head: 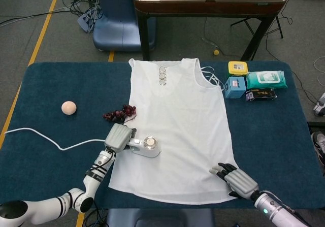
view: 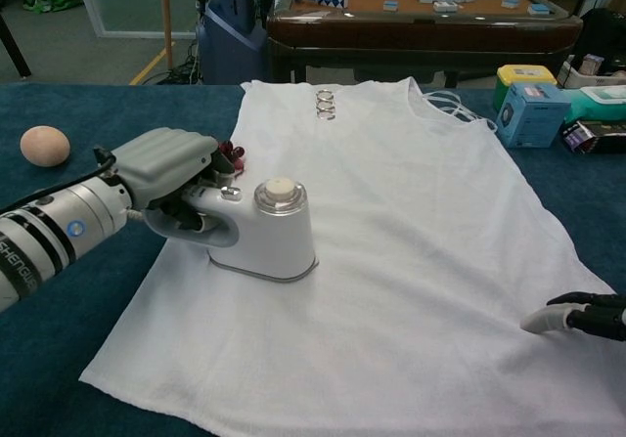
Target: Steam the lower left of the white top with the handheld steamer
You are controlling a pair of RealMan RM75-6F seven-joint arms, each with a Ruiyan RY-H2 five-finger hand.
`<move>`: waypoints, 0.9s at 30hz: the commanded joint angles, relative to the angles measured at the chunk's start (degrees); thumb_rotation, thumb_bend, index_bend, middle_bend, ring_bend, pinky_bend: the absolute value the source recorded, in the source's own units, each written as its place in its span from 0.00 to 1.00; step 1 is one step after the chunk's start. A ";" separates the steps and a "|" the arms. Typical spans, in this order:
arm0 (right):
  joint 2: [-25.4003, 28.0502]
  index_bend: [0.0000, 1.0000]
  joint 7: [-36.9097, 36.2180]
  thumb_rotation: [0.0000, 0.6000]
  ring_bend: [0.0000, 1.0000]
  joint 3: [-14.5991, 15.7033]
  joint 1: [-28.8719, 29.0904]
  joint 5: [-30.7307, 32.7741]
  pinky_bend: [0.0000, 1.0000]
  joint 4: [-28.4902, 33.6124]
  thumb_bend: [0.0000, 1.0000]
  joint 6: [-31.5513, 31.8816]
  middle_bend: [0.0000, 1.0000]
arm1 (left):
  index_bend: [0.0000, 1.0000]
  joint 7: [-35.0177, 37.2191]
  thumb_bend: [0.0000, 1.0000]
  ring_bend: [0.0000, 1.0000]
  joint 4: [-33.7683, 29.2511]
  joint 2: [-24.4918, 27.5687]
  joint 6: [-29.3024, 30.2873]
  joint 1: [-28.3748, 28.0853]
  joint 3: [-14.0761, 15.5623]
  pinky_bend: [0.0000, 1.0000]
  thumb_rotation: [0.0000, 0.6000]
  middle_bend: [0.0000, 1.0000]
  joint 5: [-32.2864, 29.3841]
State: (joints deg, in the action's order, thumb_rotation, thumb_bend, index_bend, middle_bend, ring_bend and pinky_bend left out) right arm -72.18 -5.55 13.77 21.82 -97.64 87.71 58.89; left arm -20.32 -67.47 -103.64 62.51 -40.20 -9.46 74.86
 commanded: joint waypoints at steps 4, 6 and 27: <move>1.28 0.03 -3.00 1.00 0.03 -1.00 -0.61 -2.47 0.08 1.39 0.89 5.62 0.12 | 0.64 3.82 0.26 0.65 -4.32 4.04 2.02 2.12 -1.31 0.69 1.00 0.76 -0.84; 2.69 0.03 -4.93 1.00 0.03 -1.75 -0.62 -3.47 0.08 2.53 0.81 8.42 0.12 | 0.64 4.60 0.26 0.65 -6.05 6.02 2.79 2.82 -1.61 0.69 1.00 0.76 -0.81; 17.79 0.03 -0.17 1.00 0.03 -10.42 -4.04 2.28 0.08 12.25 0.49 21.05 0.12 | 0.65 23.08 0.26 0.65 -2.01 16.43 6.65 10.67 -1.60 0.69 1.00 0.77 -0.97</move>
State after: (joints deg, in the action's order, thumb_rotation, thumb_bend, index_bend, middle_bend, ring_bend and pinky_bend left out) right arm -54.50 -5.79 3.44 17.89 -95.46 99.86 79.85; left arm 0.43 -71.46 -87.46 69.14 -30.29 -11.05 73.83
